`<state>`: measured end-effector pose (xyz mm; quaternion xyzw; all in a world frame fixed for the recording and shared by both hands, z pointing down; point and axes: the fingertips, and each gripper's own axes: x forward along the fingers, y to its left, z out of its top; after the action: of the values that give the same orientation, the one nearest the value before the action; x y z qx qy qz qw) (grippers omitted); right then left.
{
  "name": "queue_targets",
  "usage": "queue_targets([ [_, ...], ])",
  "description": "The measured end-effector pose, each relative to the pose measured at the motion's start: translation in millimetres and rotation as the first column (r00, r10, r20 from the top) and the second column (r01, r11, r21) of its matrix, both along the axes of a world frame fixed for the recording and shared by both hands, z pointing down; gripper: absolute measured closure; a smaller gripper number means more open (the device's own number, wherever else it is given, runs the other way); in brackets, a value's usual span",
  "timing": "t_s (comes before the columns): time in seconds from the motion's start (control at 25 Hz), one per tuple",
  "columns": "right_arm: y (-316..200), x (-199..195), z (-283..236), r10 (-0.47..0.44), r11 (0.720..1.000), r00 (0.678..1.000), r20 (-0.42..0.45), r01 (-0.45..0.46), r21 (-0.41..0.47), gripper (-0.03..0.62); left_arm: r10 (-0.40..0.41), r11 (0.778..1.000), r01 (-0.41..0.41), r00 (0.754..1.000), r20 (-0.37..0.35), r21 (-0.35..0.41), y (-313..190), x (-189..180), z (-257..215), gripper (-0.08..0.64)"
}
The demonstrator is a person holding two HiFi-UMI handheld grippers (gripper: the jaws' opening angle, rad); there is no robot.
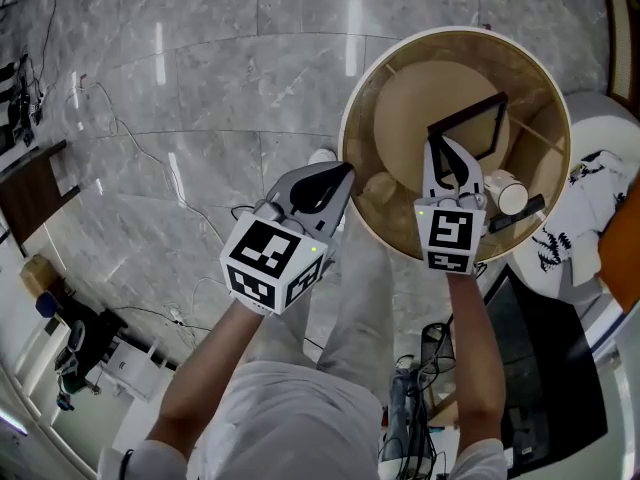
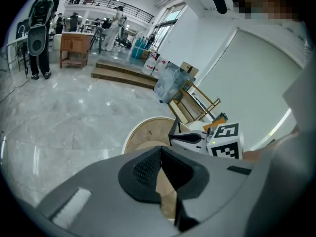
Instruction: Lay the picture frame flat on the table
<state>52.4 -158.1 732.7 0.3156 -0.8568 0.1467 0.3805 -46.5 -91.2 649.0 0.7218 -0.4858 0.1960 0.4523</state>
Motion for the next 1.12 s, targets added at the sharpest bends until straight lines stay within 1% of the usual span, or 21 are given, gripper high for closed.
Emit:
queue_targets([
  [0.2, -3.5, -10.0, 24.3, -0.056, 0.998, 0.997, -0.047, 0.057, 0.008, 0.555, 0.000, 1.000, 0.000, 1.000, -0.005, -0.014, 1.6, -1.5, 11.0, 0.555],
  [0.32, -6.5, -14.1, 40.3, -0.089, 0.996, 0.994, -0.071, 0.089, -0.008, 0.555, -0.010, 1.000, 0.010, 1.000, -0.007, -0.015, -1.6, -2.8, 19.9, 0.555],
  [0.44, -10.1, -14.5, 58.4, -0.090, 0.995, 0.991, -0.102, 0.086, -0.051, 0.555, -0.021, 1.000, 0.021, 1.000, -0.013, -0.017, -5.6, -3.0, 29.2, 0.555],
  [0.64, -14.8, -16.5, 91.8, -0.116, 0.988, 0.976, -0.183, 0.094, -0.122, 0.555, -0.036, 0.999, 0.035, 0.999, -0.016, -0.024, -6.4, -4.8, 40.5, 0.555],
  [0.88, -17.1, -20.0, 115.6, -0.141, 0.979, 0.967, -0.213, 0.104, -0.177, 0.555, -0.059, 0.997, 0.058, 0.998, -0.024, -0.041, -0.8, -6.2, 48.2, 0.555],
  [1.12, -16.1, -16.8, 128.0, -0.136, 0.974, 0.963, -0.233, 0.086, -0.210, 0.555, -0.065, 0.997, 0.064, 0.998, -0.026, -0.050, 5.8, -6.2, 49.2, 0.555],
])
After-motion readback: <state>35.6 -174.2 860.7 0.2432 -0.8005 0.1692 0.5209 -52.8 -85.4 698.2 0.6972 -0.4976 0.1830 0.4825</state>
